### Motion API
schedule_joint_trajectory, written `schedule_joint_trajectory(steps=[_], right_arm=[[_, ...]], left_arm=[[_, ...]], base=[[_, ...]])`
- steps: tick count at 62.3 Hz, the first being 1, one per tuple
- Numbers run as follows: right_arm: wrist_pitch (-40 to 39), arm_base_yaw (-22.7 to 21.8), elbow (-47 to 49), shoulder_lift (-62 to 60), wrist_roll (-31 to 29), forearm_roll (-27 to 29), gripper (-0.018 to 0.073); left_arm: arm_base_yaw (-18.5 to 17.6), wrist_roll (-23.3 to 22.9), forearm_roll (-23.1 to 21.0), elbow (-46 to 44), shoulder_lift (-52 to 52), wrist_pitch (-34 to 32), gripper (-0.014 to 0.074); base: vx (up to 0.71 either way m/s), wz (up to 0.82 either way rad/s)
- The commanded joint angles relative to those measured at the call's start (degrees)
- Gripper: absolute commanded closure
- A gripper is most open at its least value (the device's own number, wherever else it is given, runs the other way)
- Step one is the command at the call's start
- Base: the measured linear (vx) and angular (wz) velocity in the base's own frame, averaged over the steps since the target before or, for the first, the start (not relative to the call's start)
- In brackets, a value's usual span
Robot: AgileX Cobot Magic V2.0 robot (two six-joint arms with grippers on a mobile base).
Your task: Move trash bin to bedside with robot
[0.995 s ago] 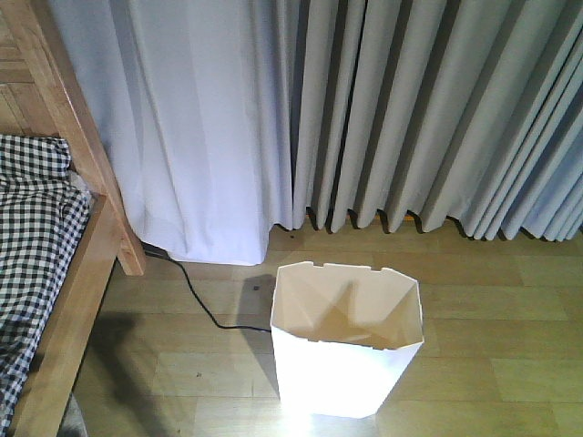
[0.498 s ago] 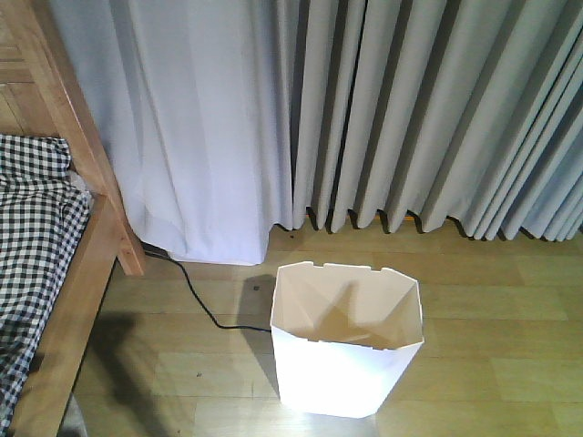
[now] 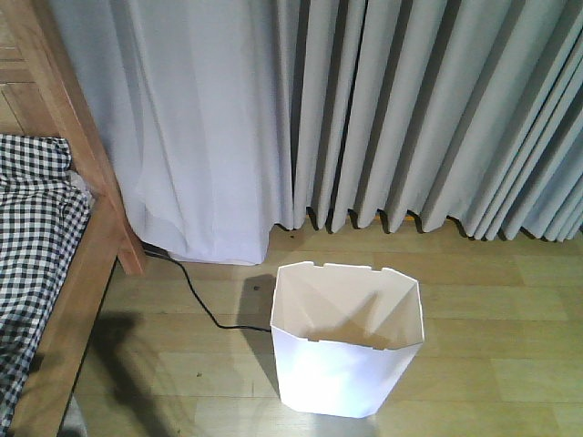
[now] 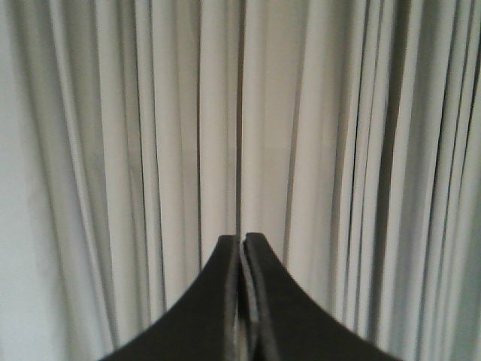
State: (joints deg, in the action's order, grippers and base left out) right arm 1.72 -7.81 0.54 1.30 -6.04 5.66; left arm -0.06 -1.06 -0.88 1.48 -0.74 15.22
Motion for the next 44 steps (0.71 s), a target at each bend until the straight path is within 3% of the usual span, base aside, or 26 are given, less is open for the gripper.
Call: schedule_joint_trajectory(steps=[1,15,44], right_arm=[[-6.79,0.84,-2.12,-2.18,2.21,-1.39,0.0568],[-1.39,8.08,-2.53,-2.73,1.18,-4.26,0.0568],[-2.86,7.93,-2.53,-2.73,6.04,-7.13,0.0568]], left_arm=[[-0.11,-0.25,-0.18,1.07,-0.82,-3.98,0.0603],[-0.11,-0.25,-0.18,1.07,-0.82,-3.98,0.0603],[-0.11,-0.25,-0.18,1.07,-0.82,-3.98,0.0603]], base=[[0.0,0.0],[0.0,0.0],[0.0,0.0]])
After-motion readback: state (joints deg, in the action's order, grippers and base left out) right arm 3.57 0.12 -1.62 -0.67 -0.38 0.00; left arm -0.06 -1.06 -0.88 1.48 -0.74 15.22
